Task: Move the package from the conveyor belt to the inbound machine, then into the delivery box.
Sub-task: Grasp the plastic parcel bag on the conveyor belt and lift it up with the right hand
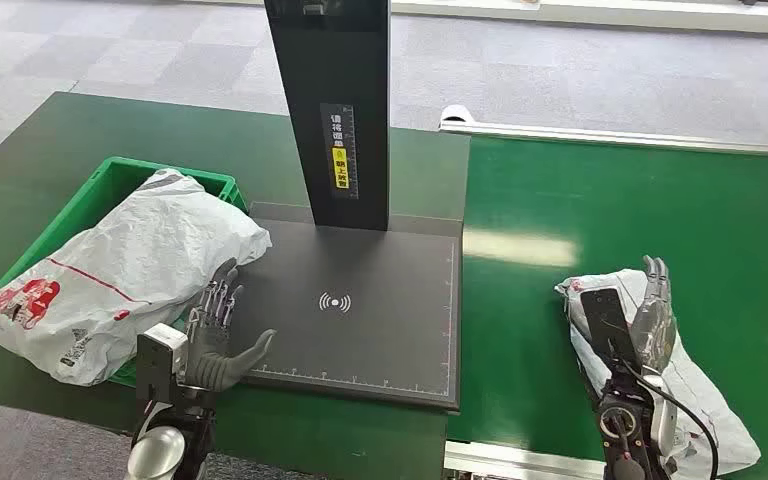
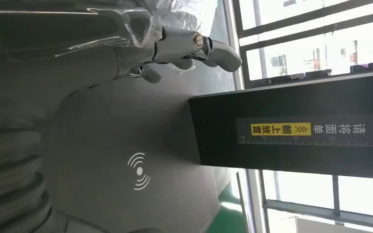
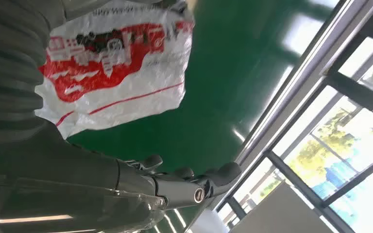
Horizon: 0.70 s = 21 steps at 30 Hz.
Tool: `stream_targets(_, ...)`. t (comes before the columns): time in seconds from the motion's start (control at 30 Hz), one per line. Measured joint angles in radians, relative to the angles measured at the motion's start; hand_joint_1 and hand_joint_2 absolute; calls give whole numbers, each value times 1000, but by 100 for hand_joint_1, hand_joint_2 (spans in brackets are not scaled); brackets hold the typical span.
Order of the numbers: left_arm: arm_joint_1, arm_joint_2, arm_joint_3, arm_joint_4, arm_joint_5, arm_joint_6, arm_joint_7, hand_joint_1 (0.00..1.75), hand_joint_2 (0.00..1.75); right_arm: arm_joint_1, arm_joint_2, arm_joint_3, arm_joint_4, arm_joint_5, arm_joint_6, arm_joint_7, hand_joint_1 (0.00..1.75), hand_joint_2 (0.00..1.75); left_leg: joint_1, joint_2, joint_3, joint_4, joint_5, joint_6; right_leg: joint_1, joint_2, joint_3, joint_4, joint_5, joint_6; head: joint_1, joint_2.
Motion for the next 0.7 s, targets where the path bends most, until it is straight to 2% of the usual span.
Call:
stream_targets(0.17,0,0,0,0,0,1,3,0,175,-1,-6,-47,11,43,-7,32,0,175,0,1,0,0,0,0,0,1,0,0,0,0,0,0)
stream_targets(0.27,-1,-2,0,0,-7,1,13,0,175,-2,-7,-85,23,154,11,164,0,175,0,1,0,0,0,0,0,0,0,0,0,0,0,0)
stream_targets(0.37,-8,-5,0,3,-22,-5,27,0,175,-2,-10,-148,60,279,128,328,0,175,0,0,0,0,0,0,0,0,0,0,0,0,0,0)
stream_targets(0.43,-18,-10,0,7,-29,-10,34,0,175,-2,-13,-187,98,339,214,385,0,175,-1,1,0,0,0,0,-1,0,0,0,0,0,0,0)
stream_targets(0.53,-30,-18,-1,14,-37,-15,44,0,175,-7,-16,-225,157,391,298,409,0,175,-1,1,0,0,0,0,-1,0,0,0,0,0,0,0)
stream_targets(0.7,-33,-26,-2,20,-26,-27,59,0,175,-39,-21,-244,220,415,386,406,0,175,-1,2,4,0,0,0,0,1,3,0,0,0,0,0)
